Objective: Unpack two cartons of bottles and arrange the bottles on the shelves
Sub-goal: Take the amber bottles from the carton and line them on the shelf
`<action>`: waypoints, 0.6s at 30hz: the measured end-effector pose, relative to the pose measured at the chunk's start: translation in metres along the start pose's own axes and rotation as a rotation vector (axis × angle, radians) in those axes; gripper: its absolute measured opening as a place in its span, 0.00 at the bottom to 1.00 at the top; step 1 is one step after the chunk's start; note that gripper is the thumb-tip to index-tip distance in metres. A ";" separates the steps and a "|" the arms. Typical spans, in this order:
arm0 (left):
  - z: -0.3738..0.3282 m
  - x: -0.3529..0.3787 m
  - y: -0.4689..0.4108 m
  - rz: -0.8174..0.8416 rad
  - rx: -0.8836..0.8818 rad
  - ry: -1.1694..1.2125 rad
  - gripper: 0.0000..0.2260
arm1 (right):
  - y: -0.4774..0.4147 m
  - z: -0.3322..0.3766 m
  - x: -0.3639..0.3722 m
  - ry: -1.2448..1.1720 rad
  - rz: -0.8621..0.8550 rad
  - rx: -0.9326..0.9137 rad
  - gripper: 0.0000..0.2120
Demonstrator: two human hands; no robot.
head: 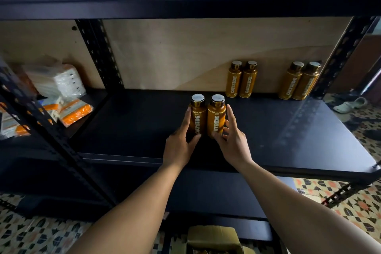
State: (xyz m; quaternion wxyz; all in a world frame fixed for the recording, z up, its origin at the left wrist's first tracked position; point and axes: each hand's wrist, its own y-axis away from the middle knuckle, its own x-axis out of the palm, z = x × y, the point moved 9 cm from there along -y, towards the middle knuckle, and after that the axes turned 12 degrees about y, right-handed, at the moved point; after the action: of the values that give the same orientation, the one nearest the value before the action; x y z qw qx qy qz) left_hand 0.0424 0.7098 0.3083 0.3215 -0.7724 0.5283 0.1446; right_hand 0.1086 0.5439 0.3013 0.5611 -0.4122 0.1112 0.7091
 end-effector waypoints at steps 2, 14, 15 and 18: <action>0.003 0.000 -0.004 -0.005 -0.015 0.021 0.41 | -0.007 -0.001 0.002 0.004 0.004 -0.006 0.45; 0.020 -0.006 -0.035 0.012 0.003 0.082 0.42 | -0.031 -0.008 0.013 0.000 -0.033 -0.020 0.45; 0.023 -0.007 -0.038 0.018 0.003 0.083 0.41 | -0.033 -0.007 0.014 0.004 -0.037 -0.026 0.45; 0.030 -0.009 -0.047 0.014 -0.001 0.084 0.41 | -0.043 -0.003 0.018 0.011 -0.055 -0.040 0.46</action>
State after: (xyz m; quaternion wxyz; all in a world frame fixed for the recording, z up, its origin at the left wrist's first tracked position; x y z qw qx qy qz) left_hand 0.0849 0.7468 0.3064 0.2976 -0.7742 0.5467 0.1146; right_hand 0.1480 0.5697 0.2996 0.5715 -0.4300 0.0886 0.6932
